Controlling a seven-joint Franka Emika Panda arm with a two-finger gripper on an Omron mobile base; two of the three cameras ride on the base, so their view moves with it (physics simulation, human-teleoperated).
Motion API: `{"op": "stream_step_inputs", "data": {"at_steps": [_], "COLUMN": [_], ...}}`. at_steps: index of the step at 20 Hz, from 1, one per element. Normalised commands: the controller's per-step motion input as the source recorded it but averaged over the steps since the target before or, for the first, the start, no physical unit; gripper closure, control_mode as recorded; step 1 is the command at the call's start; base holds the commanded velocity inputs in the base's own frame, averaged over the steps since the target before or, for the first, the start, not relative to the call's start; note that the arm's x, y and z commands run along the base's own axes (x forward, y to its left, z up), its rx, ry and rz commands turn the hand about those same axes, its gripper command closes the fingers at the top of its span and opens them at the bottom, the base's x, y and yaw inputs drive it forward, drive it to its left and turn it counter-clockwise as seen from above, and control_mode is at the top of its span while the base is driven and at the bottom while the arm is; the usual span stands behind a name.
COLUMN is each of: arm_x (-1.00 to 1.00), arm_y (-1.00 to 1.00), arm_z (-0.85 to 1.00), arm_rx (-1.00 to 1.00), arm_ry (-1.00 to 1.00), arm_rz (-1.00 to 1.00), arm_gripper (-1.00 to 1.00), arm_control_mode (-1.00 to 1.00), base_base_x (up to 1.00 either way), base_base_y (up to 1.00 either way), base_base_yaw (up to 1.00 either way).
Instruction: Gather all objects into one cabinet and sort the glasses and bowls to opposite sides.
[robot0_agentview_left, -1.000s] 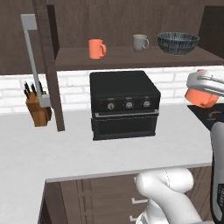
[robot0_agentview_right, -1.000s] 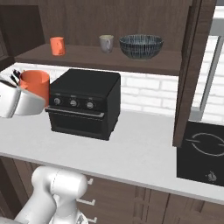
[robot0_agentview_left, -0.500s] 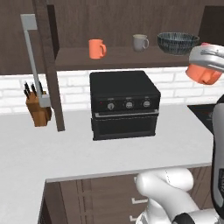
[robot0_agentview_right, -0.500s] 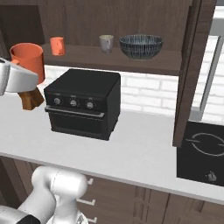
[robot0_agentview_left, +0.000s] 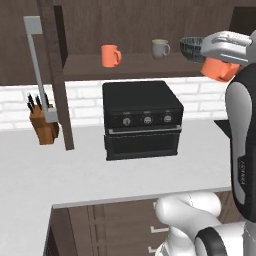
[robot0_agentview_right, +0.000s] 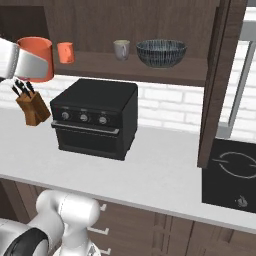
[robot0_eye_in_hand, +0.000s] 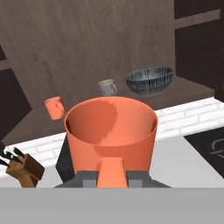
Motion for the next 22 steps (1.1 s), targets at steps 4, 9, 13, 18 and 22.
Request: {"op": "stream_step_inputs", "data": {"at_steps": [4, 9, 13, 18, 22], "arm_x": [0.26, 0.29, 0.41, 0.35, 0.32], "arm_y": [0.14, 0.05, 0.00, 0.07, 0.06], "arm_z": [-0.13, -0.20, -0.12, -0.08, -0.11], "arm_rx": [0.00, 0.00, 0.00, 0.00, 0.00], "arm_ry": [0.00, -0.05, -0.06, -0.01, 0.00], "arm_rz": [0.12, 0.07, 0.03, 0.04, 0.11], "arm_gripper": [1.00, 1.00, 1.00, 1.00, 1.00], "arm_control_mode": [-1.00, -1.00, -1.00, -1.00, -1.00], "base_base_x": [0.00, 0.00, 0.00, 0.00, 0.00], "base_base_y": [0.00, 0.00, 0.00, 0.00, 0.00], "base_base_yaw": [0.00, 0.00, 0.00, 0.00, 0.00]}}
